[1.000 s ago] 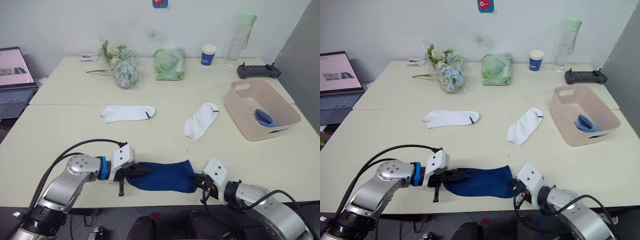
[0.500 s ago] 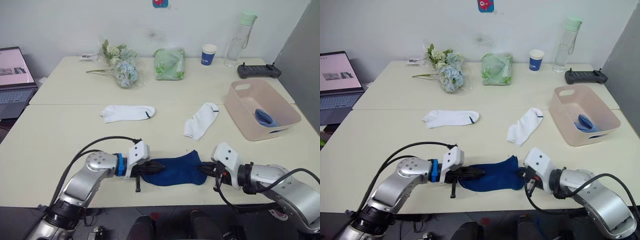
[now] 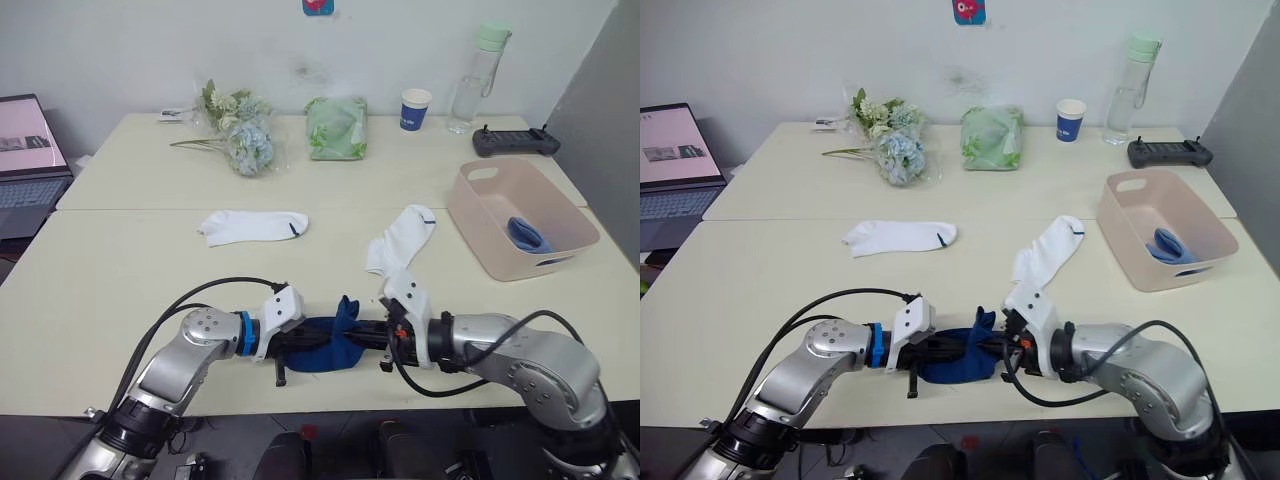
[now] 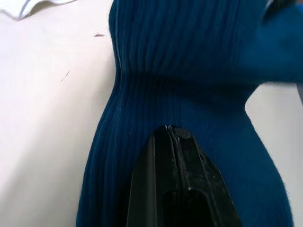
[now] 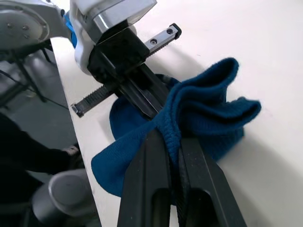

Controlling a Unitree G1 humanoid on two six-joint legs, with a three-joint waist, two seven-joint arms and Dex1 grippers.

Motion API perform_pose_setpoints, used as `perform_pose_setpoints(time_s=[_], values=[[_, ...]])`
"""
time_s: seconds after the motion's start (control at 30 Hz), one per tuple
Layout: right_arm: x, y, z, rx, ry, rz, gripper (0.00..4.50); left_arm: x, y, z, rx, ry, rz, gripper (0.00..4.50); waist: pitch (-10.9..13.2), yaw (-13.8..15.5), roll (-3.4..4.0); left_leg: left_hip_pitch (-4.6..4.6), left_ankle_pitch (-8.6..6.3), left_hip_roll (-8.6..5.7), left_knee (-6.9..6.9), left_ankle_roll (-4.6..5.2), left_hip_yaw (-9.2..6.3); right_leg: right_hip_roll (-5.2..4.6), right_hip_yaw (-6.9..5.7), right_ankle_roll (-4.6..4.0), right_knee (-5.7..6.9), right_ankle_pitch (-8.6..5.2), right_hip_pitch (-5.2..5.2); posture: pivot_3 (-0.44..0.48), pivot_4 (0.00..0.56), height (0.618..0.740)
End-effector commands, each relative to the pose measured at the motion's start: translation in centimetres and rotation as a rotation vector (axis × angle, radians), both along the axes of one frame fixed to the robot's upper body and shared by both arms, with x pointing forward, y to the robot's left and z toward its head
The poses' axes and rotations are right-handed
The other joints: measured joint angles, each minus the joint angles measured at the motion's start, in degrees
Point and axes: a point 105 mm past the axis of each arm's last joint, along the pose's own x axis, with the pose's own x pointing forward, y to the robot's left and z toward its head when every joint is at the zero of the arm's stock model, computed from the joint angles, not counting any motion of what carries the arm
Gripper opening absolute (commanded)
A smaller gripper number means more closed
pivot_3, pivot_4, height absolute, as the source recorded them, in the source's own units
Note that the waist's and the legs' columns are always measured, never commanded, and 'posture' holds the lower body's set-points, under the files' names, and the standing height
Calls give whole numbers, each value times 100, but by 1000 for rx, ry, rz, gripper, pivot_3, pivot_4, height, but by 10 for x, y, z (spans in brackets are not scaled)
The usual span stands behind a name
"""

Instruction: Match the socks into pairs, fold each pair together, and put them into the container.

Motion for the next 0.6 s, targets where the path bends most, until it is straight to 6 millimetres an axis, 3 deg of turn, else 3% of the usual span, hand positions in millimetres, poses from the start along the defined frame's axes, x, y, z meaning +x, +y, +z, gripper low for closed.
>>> perform_pose_setpoints(time_s=[0.03,0.23,0.47,0.6], values=[[1,6,2,8,18,19,23,-1,18,9,30,5,4,0,0,0,1,-3,0,0,0,0,0,0,1,0,0,0,-4,0,150,740],[9,20,-7,16,95,18,23,-4,15,-14,68,34,5,0,0,0,3,-3,0,-2,0,0,1,-2,1,-1,2,0,-5,0,150,740],[9,33,-13,23,137,37,23,5,22,-13,76,14,34,0,0,1,4,-2,0,-2,0,0,2,-4,2,-1,0,0,-4,0,150,740],[14,35,10,87,70,25,1151,11,39,-7,72,5,113,0,0,-2,4,-2,0,-2,-1,0,0,-4,0,-1,2,0,-4,0,150,740]])
